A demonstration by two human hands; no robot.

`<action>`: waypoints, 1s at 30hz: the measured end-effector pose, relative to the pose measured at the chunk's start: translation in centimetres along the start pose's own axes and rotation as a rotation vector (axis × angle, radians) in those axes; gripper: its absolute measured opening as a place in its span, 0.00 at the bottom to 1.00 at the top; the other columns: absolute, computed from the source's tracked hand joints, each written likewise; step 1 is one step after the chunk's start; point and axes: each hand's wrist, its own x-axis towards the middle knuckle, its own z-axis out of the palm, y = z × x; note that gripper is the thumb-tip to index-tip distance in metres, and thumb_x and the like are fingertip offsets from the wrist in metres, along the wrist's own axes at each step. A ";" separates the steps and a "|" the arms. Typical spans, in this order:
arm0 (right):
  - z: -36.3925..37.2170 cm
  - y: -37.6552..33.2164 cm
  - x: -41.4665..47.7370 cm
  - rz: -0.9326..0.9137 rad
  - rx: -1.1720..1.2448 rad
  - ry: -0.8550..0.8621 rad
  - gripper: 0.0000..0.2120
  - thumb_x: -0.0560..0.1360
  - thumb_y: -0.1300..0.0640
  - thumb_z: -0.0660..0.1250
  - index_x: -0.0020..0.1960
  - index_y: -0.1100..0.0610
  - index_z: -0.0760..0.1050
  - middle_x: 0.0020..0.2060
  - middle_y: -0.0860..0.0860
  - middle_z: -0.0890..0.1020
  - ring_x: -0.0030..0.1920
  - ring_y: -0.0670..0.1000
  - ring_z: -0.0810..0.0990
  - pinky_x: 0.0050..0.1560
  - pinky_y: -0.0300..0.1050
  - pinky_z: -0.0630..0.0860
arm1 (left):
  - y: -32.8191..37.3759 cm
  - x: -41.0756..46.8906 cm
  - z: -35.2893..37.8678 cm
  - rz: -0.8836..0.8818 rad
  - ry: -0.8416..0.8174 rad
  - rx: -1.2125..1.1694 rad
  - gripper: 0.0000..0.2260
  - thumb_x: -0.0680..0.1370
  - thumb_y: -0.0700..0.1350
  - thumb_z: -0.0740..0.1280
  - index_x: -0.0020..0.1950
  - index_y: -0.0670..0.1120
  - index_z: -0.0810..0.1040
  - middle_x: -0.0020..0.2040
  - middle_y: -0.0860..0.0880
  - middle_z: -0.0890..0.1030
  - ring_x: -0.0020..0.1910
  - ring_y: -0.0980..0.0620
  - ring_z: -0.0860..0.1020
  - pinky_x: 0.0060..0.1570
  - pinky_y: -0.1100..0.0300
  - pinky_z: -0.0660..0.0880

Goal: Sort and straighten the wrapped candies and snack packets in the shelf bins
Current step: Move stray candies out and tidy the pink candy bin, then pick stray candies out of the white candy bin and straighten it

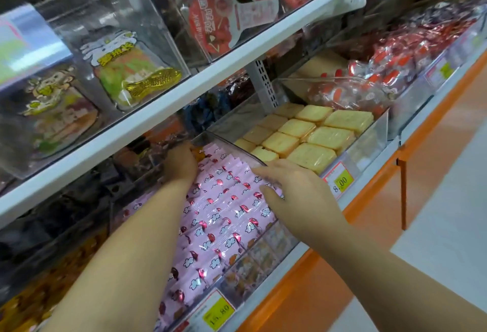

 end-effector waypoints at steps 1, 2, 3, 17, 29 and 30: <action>0.0 0.0 0.0 -0.004 0.001 -0.002 0.17 0.79 0.53 0.59 0.67 0.46 0.72 0.61 0.44 0.75 0.56 0.48 0.75 0.49 0.43 0.71 | 0.0 -0.1 -0.1 0.005 -0.002 -0.001 0.11 0.80 0.35 0.55 0.58 0.38 0.74 0.56 0.36 0.78 0.56 0.38 0.75 0.46 0.55 0.66; 0.0 0.1 0.0 -0.006 0.002 -0.002 0.17 0.79 0.54 0.60 0.67 0.46 0.72 0.61 0.44 0.75 0.55 0.48 0.75 0.48 0.43 0.71 | 0.0 -0.2 -0.1 0.005 -0.006 -0.006 0.12 0.80 0.34 0.54 0.60 0.37 0.73 0.56 0.36 0.77 0.55 0.38 0.75 0.45 0.56 0.65; 0.0 0.1 0.0 -0.007 0.003 -0.001 0.17 0.79 0.54 0.60 0.67 0.47 0.72 0.60 0.44 0.75 0.54 0.48 0.75 0.48 0.43 0.71 | 0.0 -0.3 -0.2 0.004 -0.007 -0.018 0.12 0.80 0.33 0.54 0.61 0.37 0.71 0.56 0.35 0.77 0.55 0.38 0.75 0.45 0.56 0.65; 0.2 -2.0 -0.6 0.055 0.036 0.142 0.12 0.76 0.59 0.63 0.58 0.54 0.78 0.62 0.49 0.74 0.60 0.50 0.72 0.58 0.43 0.67 | 0.9 -5.9 -7.5 -0.166 0.335 -0.418 0.12 0.83 0.39 0.52 0.62 0.36 0.70 0.58 0.39 0.74 0.59 0.42 0.72 0.49 0.64 0.62; 3.9 -11.9 -3.4 -0.197 0.181 -0.050 0.21 0.75 0.55 0.67 0.67 0.50 0.70 0.59 0.46 0.74 0.55 0.49 0.74 0.53 0.42 0.69 | -4.6 -16.4 -10.5 -0.152 0.351 -0.815 0.04 0.82 0.42 0.58 0.51 0.44 0.71 0.40 0.54 0.75 0.41 0.59 0.75 0.37 0.68 0.67; 4.4 -12.8 -3.7 -0.212 0.189 -0.076 0.23 0.74 0.55 0.68 0.68 0.50 0.68 0.59 0.46 0.74 0.54 0.48 0.73 0.52 0.41 0.69 | -5.4 -17.5 -10.7 -0.131 0.348 -0.830 0.04 0.81 0.42 0.58 0.51 0.44 0.72 0.41 0.55 0.75 0.41 0.60 0.75 0.39 0.69 0.68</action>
